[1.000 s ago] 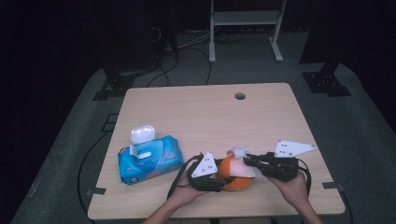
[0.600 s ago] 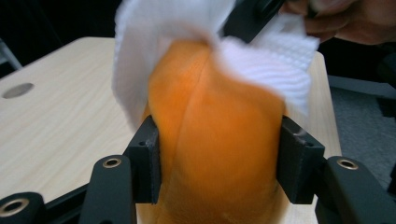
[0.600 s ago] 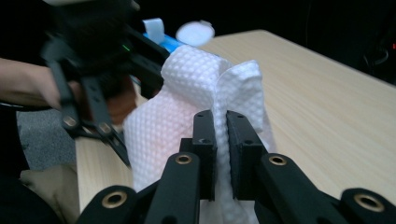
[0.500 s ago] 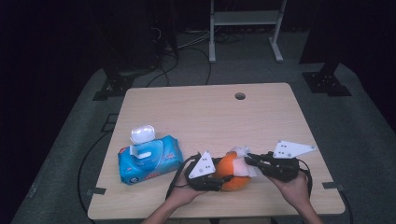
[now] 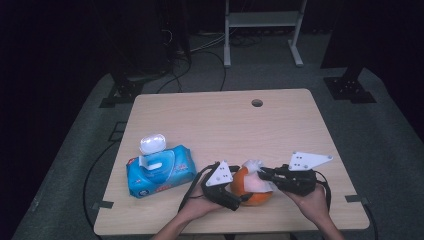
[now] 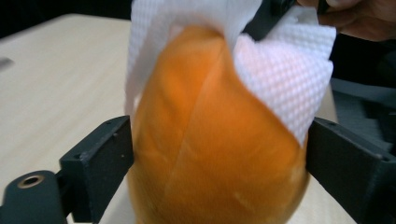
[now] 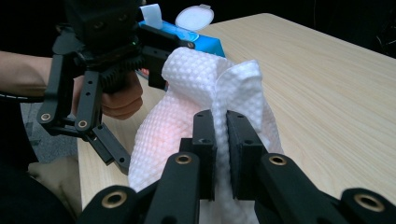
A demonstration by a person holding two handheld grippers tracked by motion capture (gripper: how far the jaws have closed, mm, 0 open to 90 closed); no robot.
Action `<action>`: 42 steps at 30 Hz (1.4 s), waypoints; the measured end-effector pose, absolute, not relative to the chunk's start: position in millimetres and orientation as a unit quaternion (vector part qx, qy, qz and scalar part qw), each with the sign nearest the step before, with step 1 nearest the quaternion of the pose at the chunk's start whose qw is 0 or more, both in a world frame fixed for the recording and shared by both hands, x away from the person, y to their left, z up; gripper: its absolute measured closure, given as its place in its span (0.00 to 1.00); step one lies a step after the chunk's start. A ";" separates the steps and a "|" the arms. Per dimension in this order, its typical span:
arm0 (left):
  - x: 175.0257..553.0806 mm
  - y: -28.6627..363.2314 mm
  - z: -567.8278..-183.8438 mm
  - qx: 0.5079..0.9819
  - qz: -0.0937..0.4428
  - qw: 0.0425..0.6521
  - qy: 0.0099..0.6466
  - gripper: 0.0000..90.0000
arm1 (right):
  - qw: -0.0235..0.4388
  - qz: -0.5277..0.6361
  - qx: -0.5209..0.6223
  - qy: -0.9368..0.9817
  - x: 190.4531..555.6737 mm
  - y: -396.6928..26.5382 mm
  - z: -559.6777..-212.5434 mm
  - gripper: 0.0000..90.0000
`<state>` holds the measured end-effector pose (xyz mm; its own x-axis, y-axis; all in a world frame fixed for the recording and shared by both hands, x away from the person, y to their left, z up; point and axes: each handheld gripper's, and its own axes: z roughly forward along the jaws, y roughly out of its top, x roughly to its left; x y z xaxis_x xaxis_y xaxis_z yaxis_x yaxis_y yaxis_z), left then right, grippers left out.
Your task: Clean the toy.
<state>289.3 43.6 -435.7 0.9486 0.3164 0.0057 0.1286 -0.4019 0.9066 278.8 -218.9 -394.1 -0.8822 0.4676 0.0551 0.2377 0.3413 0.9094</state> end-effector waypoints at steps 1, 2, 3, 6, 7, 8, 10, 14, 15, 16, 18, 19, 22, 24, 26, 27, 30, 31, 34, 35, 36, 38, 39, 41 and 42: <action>290.2 45.2 -436.8 0.831 0.081 0.535 0.132 0.18 | 0.108 0.531 0.217 0.812 279.1 -219.3 -394.2 0.91; 290.1 45.7 -436.1 0.830 0.082 0.535 0.134 0.23 | 0.110 0.530 0.217 0.813 279.4 -219.5 -393.6 0.91; 289.1 45.5 -434.6 0.831 0.086 0.533 0.134 0.29 | 0.114 0.532 0.217 0.810 278.5 -219.4 -391.8 0.91; 281.6 39.2 -428.0 0.835 0.114 0.525 0.119 0.38 | 0.133 0.543 0.197 0.805 268.0 -213.8 -379.5 0.91; 278.4 35.7 -426.6 0.838 0.121 0.521 0.111 0.39 | 0.136 0.549 0.187 0.803 264.8 -210.0 -374.5 0.91; 274.7 32.0 -426.1 0.840 0.131 0.517 0.102 0.39 | 0.136 0.547 0.180 0.806 261.9 -205.3 -371.2 0.91; 271.2 29.2 -426.3 0.843 0.142 0.511 0.093 0.40 | 0.143 0.529 0.175 0.818 260.3 -196.9 -371.8 0.91; 274.9 33.4 -428.9 0.842 0.130 0.512 0.111 0.41 | 0.137 0.515 0.199 0.822 269.5 -203.5 -384.5 0.92; 276.5 34.3 -429.1 0.841 0.128 0.513 0.115 0.41 | 0.144 0.513 0.207 0.820 271.3 -208.4 -384.2 0.92; 277.4 34.7 -429.0 0.840 0.123 0.515 0.118 0.41 | 0.154 0.510 0.223 0.816 273.3 -215.0 -383.0 0.92; 277.9 34.7 -429.0 0.840 0.122 0.515 0.118 0.40 | 0.157 0.509 0.235 0.813 274.6 -219.4 -382.3 0.91; 278.1 34.1 -428.9 0.842 0.122 0.513 0.115 0.40 | 0.148 0.520 0.234 0.808 273.7 -220.8 -381.1 0.91; 278.3 33.4 -429.8 0.841 0.117 0.515 0.117 0.39 | 0.141 0.517 0.207 0.818 267.1 -204.6 -378.9 0.91; 279.4 35.7 -430.3 0.841 0.113 0.515 0.121 0.39 | 0.153 0.505 0.198 0.826 266.9 -198.6 -379.7 0.92; 280.7 37.5 -431.0 0.838 0.108 0.518 0.130 0.39 | 0.142 0.512 0.215 0.820 272.3 -205.1 -382.4 0.92; 281.9 38.7 -431.3 0.838 0.105 0.519 0.132 0.39 | 0.146 0.511 0.227 0.816 275.4 -210.8 -384.5 0.92; 283.9 40.1 -432.3 0.837 0.102 0.521 0.135 0.39 | 0.140 0.514 0.261 0.805 281.0 -226.0 -388.8 0.92; 283.3 39.3 -432.3 0.837 0.105 0.521 0.134 0.39 | 0.136 0.519 0.260 0.803 280.2 -226.2 -388.5 0.92; 284.6 40.7 -432.9 0.836 0.102 0.521 0.138 0.39 | 0.123 0.530 0.225 0.808 274.3 -216.5 -385.5 0.91; 285.7 42.0 -433.1 0.836 0.101 0.522 0.140 0.39 | 0.126 0.527 0.223 0.810 274.3 -215.0 -386.3 0.91; 286.3 42.9 -433.3 0.834 0.098 0.524 0.144 0.39 | 0.120 0.530 0.225 0.809 276.3 -216.7 -388.0 0.91; 289.7 46.1 -434.1 0.831 0.091 0.527 0.152 0.40 | 0.116 0.530 0.235 0.806 280.2 -222.9 -391.9 0.91; 291.4 47.9 -434.8 0.829 0.085 0.529 0.158 0.40 | 0.120 0.524 0.245 0.807 282.2 -227.4 -394.6 0.91; 294.1 51.0 -436.0 0.825 0.076 0.533 0.168 0.40 | 0.128 0.504 0.269 0.811 286.7 -237.2 -401.4 0.91; 294.7 52.0 -436.0 0.825 0.076 0.534 0.169 0.40 | 0.129 0.492 0.280 0.814 288.8 -241.4 -405.2 0.91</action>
